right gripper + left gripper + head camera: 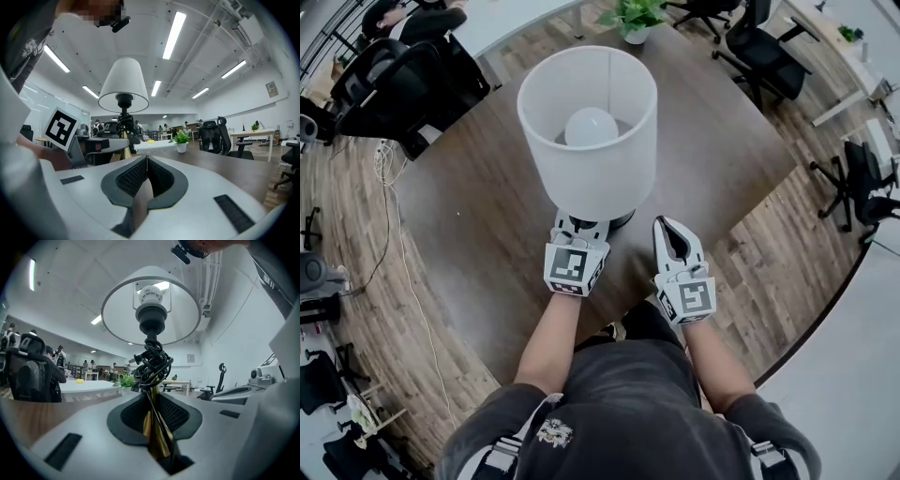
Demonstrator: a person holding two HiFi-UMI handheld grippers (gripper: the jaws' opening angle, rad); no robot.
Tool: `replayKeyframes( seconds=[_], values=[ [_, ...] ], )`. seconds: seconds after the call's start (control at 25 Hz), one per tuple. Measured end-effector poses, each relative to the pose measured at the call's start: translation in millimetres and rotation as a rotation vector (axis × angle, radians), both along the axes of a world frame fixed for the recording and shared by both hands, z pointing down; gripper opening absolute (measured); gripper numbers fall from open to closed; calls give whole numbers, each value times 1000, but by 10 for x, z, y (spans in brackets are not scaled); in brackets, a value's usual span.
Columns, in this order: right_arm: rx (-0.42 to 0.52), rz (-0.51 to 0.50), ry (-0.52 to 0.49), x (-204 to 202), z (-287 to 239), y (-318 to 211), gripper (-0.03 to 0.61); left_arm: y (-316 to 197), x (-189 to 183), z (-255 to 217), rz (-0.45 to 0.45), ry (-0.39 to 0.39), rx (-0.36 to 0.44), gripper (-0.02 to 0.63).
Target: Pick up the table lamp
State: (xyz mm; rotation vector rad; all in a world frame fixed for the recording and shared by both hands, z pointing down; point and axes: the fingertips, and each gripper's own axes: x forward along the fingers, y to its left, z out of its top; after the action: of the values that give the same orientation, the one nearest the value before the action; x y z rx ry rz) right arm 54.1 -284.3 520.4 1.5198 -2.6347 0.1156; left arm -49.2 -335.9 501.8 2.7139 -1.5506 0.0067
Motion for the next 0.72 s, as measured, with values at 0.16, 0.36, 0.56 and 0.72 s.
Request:
replayKeyframes(
  seconds=[0.16,0.36,0.56,0.72],
  values=[
    [48,10,-16,29,-356,-76,25,-39,8,-331,1,-7,19,81],
    [97,-2,-21,-67,-813,-114,25,5,-90,-735,10,14,42,81],
    [139,-29,-35,-135,-1156,-72,25,149,-162,-1065,10,41,63,81],
    [163,-38,-53,-119,-1334,-51,25,244,-172,-1252,13,51,85,81]
  ],
)
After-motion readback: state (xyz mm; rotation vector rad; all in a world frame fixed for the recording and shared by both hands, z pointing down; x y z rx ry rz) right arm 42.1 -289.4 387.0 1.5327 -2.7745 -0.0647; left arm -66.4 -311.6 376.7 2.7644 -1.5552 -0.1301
